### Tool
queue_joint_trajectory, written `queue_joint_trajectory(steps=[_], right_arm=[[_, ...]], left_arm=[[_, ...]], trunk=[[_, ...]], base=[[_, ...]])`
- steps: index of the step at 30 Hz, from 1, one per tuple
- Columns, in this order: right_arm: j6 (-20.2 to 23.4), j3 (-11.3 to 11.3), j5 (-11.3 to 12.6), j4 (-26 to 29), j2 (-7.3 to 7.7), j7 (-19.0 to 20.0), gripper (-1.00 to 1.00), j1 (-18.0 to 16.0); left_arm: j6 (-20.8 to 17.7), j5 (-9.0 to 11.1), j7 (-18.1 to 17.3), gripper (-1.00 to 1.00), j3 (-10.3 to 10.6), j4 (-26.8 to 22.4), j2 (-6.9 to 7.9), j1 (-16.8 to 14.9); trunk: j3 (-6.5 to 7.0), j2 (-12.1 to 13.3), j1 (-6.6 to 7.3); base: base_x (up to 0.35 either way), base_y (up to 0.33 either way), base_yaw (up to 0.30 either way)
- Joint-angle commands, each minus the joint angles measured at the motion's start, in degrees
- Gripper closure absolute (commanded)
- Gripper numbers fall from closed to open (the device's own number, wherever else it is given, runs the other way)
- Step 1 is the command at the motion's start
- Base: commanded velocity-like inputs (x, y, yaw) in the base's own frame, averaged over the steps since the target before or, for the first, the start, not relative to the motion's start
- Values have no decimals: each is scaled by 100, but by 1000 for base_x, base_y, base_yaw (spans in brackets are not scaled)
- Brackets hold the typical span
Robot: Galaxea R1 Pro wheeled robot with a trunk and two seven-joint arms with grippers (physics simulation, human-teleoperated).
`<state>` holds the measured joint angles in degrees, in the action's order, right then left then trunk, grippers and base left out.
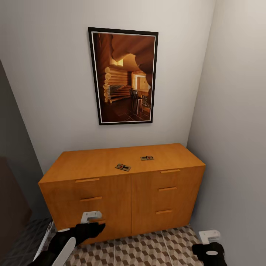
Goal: Take the four mousetraps from the cabinet in the bathroom and place them on the bathroom floor. Make sure all four end up on the same floor surface, and ensure that at least two of them are either under or directly next to the same bathroom sink.
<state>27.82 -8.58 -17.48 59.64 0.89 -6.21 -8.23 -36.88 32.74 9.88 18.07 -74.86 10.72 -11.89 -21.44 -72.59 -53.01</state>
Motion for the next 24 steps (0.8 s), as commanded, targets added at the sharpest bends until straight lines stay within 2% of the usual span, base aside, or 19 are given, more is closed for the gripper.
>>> queue_joint_trajectory(steps=[1, 6, 7, 11, 16, 18, 19, 23, 24], right_arm=[[161, 10, -20, 224, -17, 11, -100, -3], [859, 40, -1, 1183, -134, 60, -100, -2], [859, 40, -1, 1183, -134, 60, -100, -2], [1428, 52, 4, 1750, -247, 96, -100, 21], [2046, 62, 6, 2083, -396, 203, -100, -116], [2221, 64, 2, 2141, -454, 256, -100, -226], [2344, 129, -16, 2190, -499, 294, -100, -339], [2473, 351, -59, 2263, -549, 314, -100, -497], [2492, 392, -67, 2274, -557, 312, -100, -530]], left_arm=[[-97, 67, 52, -100, 14, -147, 17, -5], [-248, 75, 72, -100, 12, -754, 58, -19], [-248, 75, 72, -100, 12, -754, 58, -19], [-134, 59, 114, -100, 12, -1065, 66, -22], [-37, 48, 131, -100, 12, -1219, 62, -82], [-9, 43, 141, -100, 12, -1254, 53, -185], [-5, 37, 149, -100, 12, -1276, 47, -412], [-27, 28, 157, -100, 12, -1297, 40, -930], [-27, 28, 157, -100, 12, -1297, 40, -930]], trunk=[[-7, -4, 0], [-7, -4, 0], [-7, -4, 0], [-7, -4, 0], [-7, -4, 0], [-7, -4, 0], [-7, -4, 0], [-7, -4, 0], [-7, -4, 0]], base=[[0, 0, 0], [0, 0, 0], [0, 0, 0], [0, 0, 0], [0, 0, 0], [0, 0, 0], [0, 0, 0], [0, 0, 0], [0, 0, 0]])
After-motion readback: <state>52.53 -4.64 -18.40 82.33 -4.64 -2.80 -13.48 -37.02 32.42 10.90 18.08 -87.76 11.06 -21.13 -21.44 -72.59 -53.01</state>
